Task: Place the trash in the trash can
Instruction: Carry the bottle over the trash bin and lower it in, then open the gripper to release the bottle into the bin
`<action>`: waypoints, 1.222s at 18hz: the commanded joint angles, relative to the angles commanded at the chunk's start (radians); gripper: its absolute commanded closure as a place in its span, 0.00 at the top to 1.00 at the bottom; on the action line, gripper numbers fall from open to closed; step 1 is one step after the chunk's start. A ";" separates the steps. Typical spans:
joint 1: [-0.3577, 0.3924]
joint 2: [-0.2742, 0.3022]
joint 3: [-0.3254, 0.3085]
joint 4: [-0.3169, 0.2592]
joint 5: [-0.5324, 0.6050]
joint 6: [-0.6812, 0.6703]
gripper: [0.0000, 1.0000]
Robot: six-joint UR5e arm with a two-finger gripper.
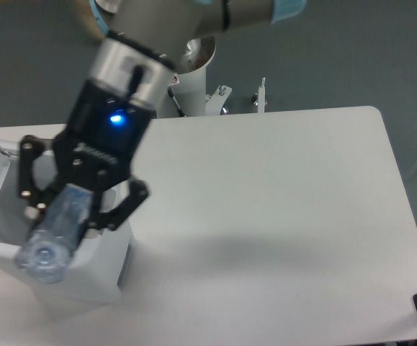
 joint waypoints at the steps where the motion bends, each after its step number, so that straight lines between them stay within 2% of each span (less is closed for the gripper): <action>1: -0.008 -0.005 -0.006 0.000 0.000 0.022 0.33; 3: -0.022 -0.008 -0.022 0.000 0.000 0.057 0.34; 5: -0.023 -0.009 -0.044 0.000 0.002 0.109 0.45; 9: -0.025 -0.011 -0.066 0.000 0.002 0.135 0.50; 10: -0.023 -0.009 -0.068 0.000 0.002 0.135 0.56; 11: -0.023 -0.009 -0.068 0.000 0.002 0.135 0.75; 12: -0.023 -0.008 -0.068 0.000 0.003 0.135 1.00; 17: 0.004 0.005 -0.058 0.000 0.014 0.132 1.00; 20: 0.082 0.008 -0.058 -0.002 0.009 0.128 1.00; 22: 0.162 0.008 -0.060 -0.002 0.006 0.131 1.00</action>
